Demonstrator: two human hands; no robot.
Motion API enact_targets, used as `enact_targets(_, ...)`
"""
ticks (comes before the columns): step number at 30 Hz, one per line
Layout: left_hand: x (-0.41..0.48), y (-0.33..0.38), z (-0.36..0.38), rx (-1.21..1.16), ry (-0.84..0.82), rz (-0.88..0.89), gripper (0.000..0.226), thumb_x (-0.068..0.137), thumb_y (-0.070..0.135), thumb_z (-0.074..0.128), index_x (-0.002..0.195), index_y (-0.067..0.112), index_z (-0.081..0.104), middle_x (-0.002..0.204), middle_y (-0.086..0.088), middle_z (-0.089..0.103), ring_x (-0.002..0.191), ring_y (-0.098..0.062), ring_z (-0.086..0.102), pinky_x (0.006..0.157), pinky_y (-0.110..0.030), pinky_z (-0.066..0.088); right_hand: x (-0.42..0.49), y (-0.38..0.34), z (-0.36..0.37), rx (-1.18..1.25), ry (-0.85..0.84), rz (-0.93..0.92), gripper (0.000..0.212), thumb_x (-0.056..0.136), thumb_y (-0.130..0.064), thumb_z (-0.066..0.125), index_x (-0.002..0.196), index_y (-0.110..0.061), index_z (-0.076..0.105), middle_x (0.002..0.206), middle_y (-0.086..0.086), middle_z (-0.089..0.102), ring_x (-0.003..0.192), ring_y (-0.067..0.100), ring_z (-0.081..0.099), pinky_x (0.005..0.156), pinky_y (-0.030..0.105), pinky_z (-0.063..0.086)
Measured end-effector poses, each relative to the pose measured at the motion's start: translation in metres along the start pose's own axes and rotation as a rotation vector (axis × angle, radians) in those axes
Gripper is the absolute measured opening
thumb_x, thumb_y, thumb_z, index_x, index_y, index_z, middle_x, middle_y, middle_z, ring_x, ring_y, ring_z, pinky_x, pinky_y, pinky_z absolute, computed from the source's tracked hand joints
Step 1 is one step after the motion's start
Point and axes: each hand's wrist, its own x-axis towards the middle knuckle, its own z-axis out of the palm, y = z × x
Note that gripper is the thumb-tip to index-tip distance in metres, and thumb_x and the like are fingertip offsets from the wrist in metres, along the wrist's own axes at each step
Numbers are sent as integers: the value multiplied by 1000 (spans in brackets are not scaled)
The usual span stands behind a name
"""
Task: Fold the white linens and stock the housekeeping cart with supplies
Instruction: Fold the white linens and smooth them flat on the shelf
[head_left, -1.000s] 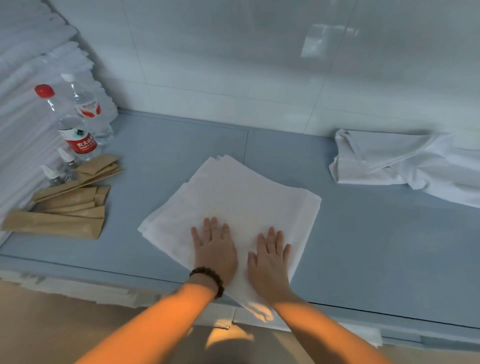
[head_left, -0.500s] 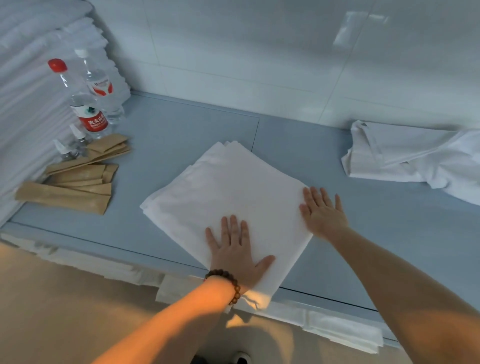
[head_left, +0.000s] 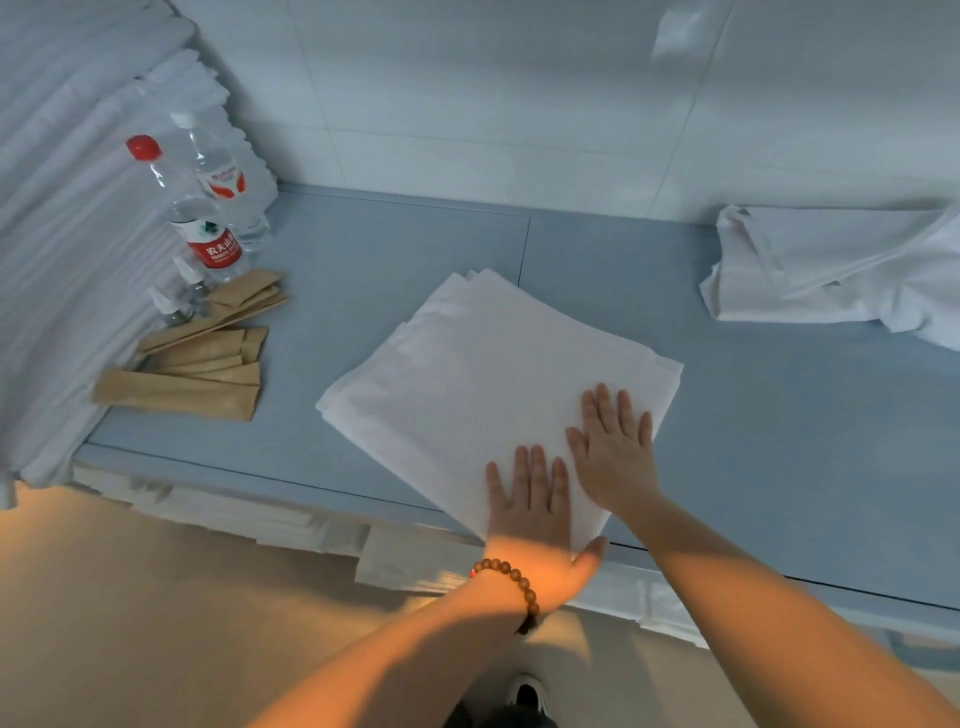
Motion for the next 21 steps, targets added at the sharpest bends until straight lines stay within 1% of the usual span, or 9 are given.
enact_targets(2,-1,-24,1,5,40,-14,82,83,66,-2,153,23,-1,161,-6,-5,141,-26,-25,106,-58,-26,0,-4,3,-29,18,15,60,101,-45,16,153,-19,1,161,-1,-6,147,22,-12,118,45,-10)
enact_targets(3,-1,-41,2,13,64,-53,78,83,65,-3,152,30,0,161,-2,-4,141,-26,-24,108,-57,-25,0,-6,4,-37,22,23,61,101,-46,16,153,-19,2,161,-1,-6,147,22,-12,118,46,-9)
enact_targets(5,2,-79,2,28,88,-154,73,83,65,1,151,37,0,161,0,-4,144,-31,-18,111,-54,-21,1,-9,7,-48,21,41,64,99,-50,16,153,-18,2,161,0,-6,147,23,-12,118,47,-10)
enact_targets(7,12,-116,-2,17,103,-239,74,84,66,7,152,37,0,161,-5,-5,146,-35,-12,113,-51,-15,1,-11,10,-56,20,55,70,96,-56,16,153,-17,0,161,1,-7,147,24,-12,116,47,-13)
enact_targets(10,32,-160,-8,-24,126,-317,73,90,66,14,153,32,2,160,-12,-9,146,-34,-11,116,-47,-10,-2,-13,14,-60,40,65,74,94,-59,14,153,-17,-1,161,1,-8,147,24,-13,116,48,-12)
enact_targets(14,52,-190,-14,-59,104,-332,74,90,67,17,153,32,-2,159,-11,-15,146,-29,-15,117,-43,-12,-5,-23,15,-39,21,103,74,96,-58,13,152,-15,-4,161,3,-10,146,25,-14,116,48,-12)
enact_targets(17,61,-197,-18,-102,81,-350,74,89,69,18,152,35,-2,159,-10,-19,145,-30,-19,116,-44,-14,-18,-37,15,-35,-2,131,74,97,-56,17,152,-9,-2,160,9,-7,147,28,-10,117,49,-9)
enact_targets(19,66,-199,-20,-114,85,-389,75,87,71,17,151,38,-3,158,-12,-20,144,-33,-22,113,-45,-17,-29,-48,16,-74,4,96,73,98,-53,19,152,-7,3,160,13,-2,147,29,-7,116,50,-8)
enact_targets(21,73,-201,-23,-122,104,-440,76,87,71,18,151,36,-3,158,-16,-17,143,-37,-21,111,-48,-19,-32,-62,16,-84,3,-51,65,100,-47,19,153,-11,6,161,9,0,148,24,-6,115,49,-10)
